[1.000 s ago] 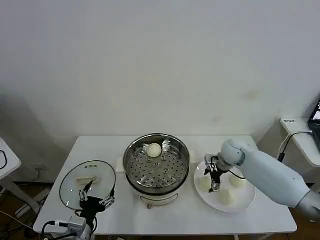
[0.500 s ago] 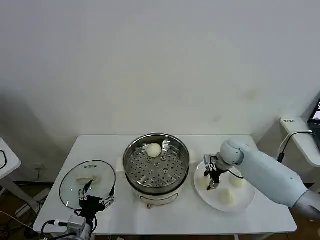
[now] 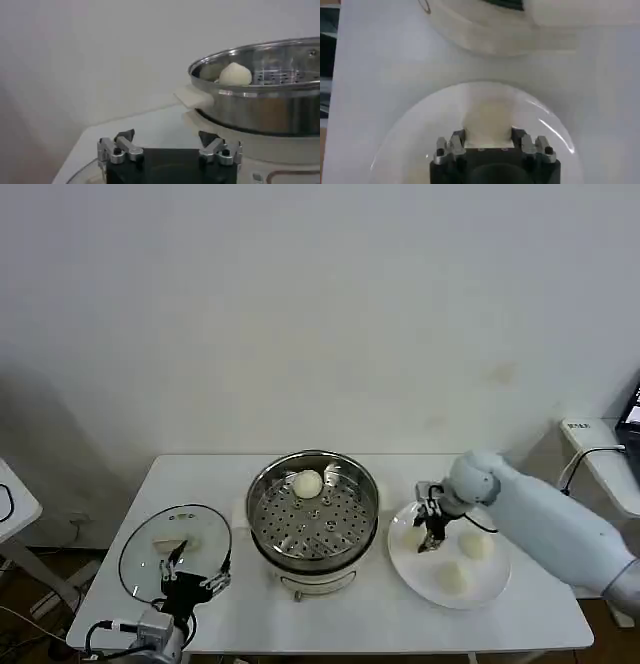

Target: Take steamed baozi put them in steamer then cover it.

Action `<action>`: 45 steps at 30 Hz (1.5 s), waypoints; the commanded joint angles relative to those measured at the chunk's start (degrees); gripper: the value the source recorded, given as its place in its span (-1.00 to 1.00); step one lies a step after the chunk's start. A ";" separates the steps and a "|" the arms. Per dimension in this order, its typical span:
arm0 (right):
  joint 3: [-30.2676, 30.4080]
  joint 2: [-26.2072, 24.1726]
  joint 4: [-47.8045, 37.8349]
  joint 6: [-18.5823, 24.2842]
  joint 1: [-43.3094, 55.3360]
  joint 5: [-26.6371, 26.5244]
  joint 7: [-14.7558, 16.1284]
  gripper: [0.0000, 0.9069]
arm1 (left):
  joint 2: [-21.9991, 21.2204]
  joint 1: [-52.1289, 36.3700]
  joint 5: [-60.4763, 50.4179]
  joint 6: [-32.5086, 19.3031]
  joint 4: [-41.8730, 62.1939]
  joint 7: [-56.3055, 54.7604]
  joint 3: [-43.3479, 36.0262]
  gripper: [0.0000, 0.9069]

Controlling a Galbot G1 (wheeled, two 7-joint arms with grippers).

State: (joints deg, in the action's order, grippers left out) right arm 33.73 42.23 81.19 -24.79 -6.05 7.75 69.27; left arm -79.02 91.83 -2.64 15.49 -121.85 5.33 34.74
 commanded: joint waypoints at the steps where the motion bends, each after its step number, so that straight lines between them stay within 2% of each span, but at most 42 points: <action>1: 1.39 -6.07 5.16 -0.52 11.08 -5.75 0.21 0.36 | -0.30 -0.77 -0.15 0.27 0.40 0.18 -0.04 1.00; 11: 9.65 -6.53 7.68 -2.71 26.84 -13.68 1.12 0.36 | -0.25 0.17 -0.08 -0.11 -0.42 -0.40 -0.17 1.00; 15: 11.30 -2.22 7.85 -4.32 32.11 -16.76 0.47 0.36 | -0.06 0.17 0.19 -0.06 -0.75 -0.40 0.04 1.00; 19: 14.10 3.18 9.25 -7.08 37.36 -23.23 -0.20 0.36 | 0.06 0.30 0.65 -0.06 -0.93 -0.58 0.54 1.00; 24: 16.30 9.77 7.76 -9.60 38.70 -28.10 -1.10 0.36 | -0.18 0.39 0.94 0.26 -1.25 -0.98 0.81 1.00; 33: 20.38 19.68 0.71 -10.98 34.80 -29.12 -2.21 0.36 | -0.99 0.58 1.23 1.06 -1.88 -1.79 1.31 1.00; 43: 23.66 25.95 -2.99 -12.34 31.02 -29.80 -2.42 0.36 | -1.23 0.21 1.34 1.15 -2.10 -2.17 1.52 1.00; 45: 24.73 27.50 -4.20 -12.08 30.34 -27.66 -2.29 0.36 | -1.36 0.33 1.56 1.22 -2.37 -2.46 1.72 1.00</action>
State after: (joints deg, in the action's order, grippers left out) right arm 55.20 63.17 80.23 -36.06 25.27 -19.88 67.13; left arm -80.26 92.03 -1.33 16.45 -123.92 3.23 36.16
